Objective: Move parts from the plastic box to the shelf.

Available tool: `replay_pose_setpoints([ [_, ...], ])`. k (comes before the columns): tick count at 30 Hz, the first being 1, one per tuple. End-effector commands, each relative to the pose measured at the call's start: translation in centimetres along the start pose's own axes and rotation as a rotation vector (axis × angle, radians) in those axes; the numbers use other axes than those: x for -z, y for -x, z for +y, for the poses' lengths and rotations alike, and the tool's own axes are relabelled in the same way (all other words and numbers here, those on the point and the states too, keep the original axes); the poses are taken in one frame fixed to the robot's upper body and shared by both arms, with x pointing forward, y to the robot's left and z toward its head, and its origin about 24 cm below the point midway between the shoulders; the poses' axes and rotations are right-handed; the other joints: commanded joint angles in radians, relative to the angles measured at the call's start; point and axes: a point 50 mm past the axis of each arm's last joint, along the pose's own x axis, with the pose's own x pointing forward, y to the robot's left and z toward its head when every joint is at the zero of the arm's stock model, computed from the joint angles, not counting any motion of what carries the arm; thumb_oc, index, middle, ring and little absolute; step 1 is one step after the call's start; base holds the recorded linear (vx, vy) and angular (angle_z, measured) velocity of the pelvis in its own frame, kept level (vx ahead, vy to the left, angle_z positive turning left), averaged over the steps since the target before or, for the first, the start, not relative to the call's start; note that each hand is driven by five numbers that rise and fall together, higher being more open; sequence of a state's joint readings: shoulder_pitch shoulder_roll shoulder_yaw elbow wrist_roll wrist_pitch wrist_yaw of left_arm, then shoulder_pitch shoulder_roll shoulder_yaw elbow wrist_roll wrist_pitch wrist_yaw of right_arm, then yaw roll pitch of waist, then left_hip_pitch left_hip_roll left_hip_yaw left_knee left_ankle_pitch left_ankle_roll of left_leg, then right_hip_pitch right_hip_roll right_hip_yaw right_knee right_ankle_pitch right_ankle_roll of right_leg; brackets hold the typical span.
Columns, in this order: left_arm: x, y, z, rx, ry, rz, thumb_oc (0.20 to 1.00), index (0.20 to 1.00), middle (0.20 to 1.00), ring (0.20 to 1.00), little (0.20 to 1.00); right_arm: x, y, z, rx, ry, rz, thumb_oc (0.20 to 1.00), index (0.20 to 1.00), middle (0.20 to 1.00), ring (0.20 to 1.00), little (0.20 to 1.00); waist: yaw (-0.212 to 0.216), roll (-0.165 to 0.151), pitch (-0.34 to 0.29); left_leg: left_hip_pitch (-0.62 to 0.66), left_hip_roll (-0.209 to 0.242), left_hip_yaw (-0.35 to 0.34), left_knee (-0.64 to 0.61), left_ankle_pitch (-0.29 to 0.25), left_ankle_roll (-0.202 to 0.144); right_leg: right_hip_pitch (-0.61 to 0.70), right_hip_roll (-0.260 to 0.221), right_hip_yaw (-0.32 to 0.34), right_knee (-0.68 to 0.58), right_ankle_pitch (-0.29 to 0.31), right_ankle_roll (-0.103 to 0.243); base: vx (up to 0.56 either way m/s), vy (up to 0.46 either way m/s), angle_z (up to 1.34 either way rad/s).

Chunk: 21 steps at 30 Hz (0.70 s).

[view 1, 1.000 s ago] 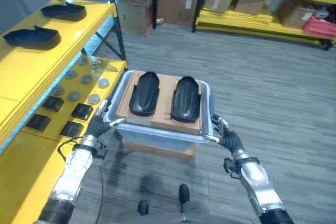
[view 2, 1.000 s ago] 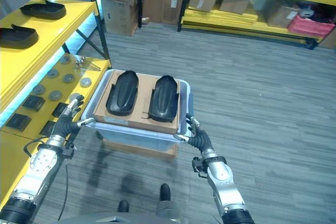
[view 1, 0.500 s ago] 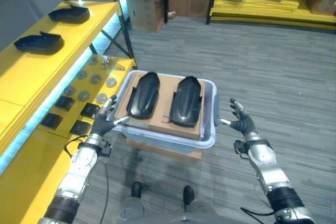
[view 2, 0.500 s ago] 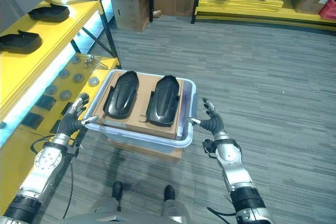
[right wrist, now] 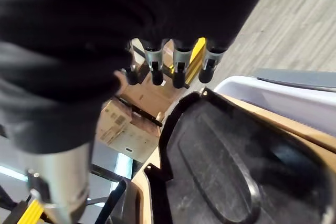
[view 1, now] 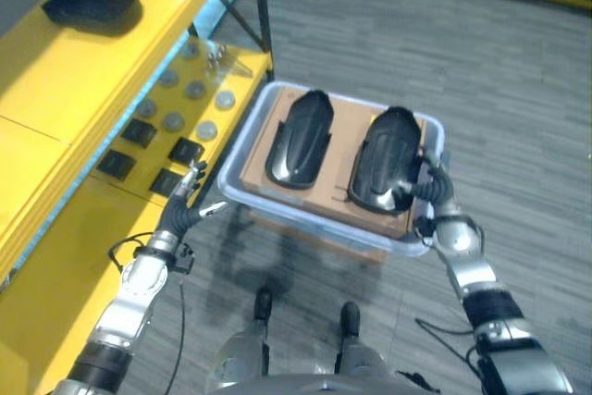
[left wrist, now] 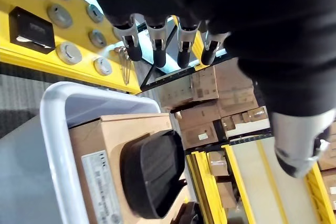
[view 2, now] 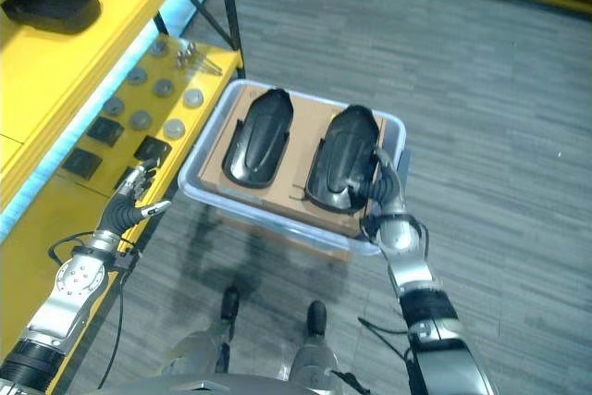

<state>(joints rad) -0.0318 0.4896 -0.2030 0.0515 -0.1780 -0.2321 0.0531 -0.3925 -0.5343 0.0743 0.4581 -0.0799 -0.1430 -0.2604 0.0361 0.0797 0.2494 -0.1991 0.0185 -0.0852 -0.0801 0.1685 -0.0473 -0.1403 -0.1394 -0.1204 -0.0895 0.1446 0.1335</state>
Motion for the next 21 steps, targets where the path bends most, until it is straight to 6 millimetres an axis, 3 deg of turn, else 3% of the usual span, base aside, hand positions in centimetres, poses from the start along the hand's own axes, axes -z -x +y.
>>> replay_pose_setpoints([
  [1,-3.7,-2.3,0.2,-0.015,0.027,-0.207,1.0,1.0,1.0,1.0,1.0,-3.4,-2.3,-2.4,0.115,0.122,-0.155,1.0,1.0,1.0,1.0,1.0,0.008,-0.019,0.03,0.037,0.025,0.022,-0.007,-0.161,-0.014,0.0,-0.004,0.032,0.002,-0.117,0.0,-0.05,0.031,-0.03],
  [7,-4.9,-3.4,-0.5,-0.023,0.035,-0.262,1.0,1.0,1.0,1.0,1.0,-4.9,-4.1,-4.8,0.282,0.269,-0.184,1.0,1.0,1.0,1.0,1.0,0.017,-0.008,0.063,-0.021,0.018,0.024,-0.007,-0.141,-0.02,-0.049,-0.012,0.028,0.002,-0.104,0.005,-0.02,0.018,0.02],
  [12,-5.1,-3.7,-0.6,-0.044,0.036,-0.275,1.0,1.0,1.0,1.0,1.0,-4.8,-4.5,-6.5,0.42,0.347,-0.157,1.0,1.0,1.0,1.0,1.0,0.022,0.0,0.077,-0.038,0.013,0.02,-0.007,-0.136,-0.021,-0.06,-0.013,0.024,0.002,-0.101,0.009,0.0,0.003,0.02],
  [16,-5.0,-3.8,-0.4,-0.064,0.037,-0.27,1.0,1.0,1.0,1.0,1.0,-3.8,-4.8,-6.8,0.436,0.304,-0.087,1.0,1.0,1.0,1.0,1.0,0.024,-0.001,0.087,-0.051,0.008,0.016,-0.007,-0.134,-0.02,-0.072,-0.015,0.024,0.002,-0.095,0.011,-0.01,0.006,0.05],
  [21,-5.0,-3.5,-0.1,-0.069,0.045,-0.271,1.0,1.0,1.0,1.0,1.0,-1.5,-5.8,-5.8,0.33,0.272,0.08,1.0,1.0,1.0,1.0,1.0,0.041,0.0,0.1,-0.072,0.004,0.017,-0.007,-0.125,-0.021,-0.094,-0.018,0.022,0.002,-0.085,0.012,-0.01,-0.004,0.02],
])
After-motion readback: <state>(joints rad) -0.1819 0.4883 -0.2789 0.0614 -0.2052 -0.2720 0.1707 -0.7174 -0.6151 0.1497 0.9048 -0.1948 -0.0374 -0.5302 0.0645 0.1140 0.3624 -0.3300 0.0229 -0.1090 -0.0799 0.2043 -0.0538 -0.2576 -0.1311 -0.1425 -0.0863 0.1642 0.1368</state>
